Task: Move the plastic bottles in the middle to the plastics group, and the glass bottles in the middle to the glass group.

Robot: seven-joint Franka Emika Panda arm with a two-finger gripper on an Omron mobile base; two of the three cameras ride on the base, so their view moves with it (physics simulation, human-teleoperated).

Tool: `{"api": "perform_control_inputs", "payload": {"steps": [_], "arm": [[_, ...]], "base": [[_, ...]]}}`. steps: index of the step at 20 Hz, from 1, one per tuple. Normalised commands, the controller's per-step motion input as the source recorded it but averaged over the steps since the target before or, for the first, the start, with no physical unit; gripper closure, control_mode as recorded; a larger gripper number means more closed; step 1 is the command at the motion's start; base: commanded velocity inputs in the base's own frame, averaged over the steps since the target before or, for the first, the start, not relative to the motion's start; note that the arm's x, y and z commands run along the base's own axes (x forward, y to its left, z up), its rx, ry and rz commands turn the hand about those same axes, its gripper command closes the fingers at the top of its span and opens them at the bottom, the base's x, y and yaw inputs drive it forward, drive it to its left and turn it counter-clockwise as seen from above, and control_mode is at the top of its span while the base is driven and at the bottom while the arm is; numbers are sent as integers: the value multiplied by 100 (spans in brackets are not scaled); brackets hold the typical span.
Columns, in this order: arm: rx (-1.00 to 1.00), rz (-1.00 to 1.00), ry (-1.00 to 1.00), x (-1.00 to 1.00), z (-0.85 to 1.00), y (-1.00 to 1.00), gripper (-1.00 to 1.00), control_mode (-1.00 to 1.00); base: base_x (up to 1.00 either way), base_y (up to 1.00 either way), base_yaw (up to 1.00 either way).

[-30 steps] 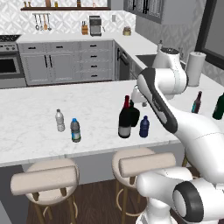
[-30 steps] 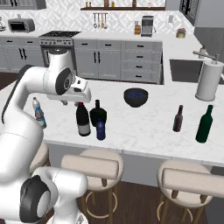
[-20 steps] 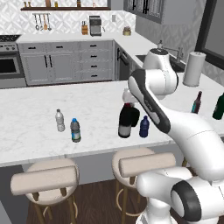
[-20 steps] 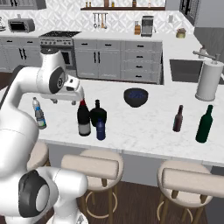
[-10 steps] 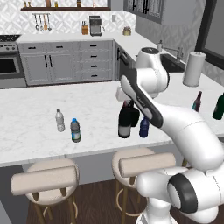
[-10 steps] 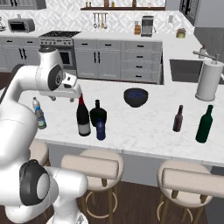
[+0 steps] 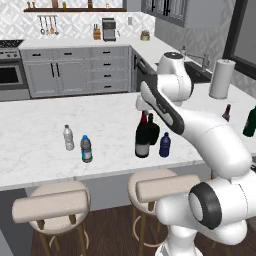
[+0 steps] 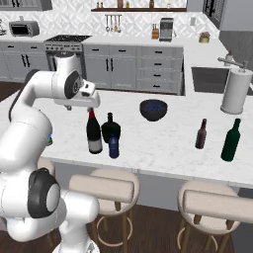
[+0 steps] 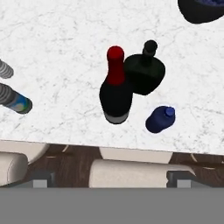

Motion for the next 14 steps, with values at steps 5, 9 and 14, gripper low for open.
{"api": "perform_control_inputs", "payload": {"steps": [5, 9, 14], "arm": [[-1, 0, -1, 43, -19, 0, -100, -100], [-2, 0, -16, 33, -24, 0, -100, -100], [-3, 0, -23, 18, -35, 0, -100, -100]], "base": [[0, 0, 0], [0, 0, 0], [0, 0, 0]]}}
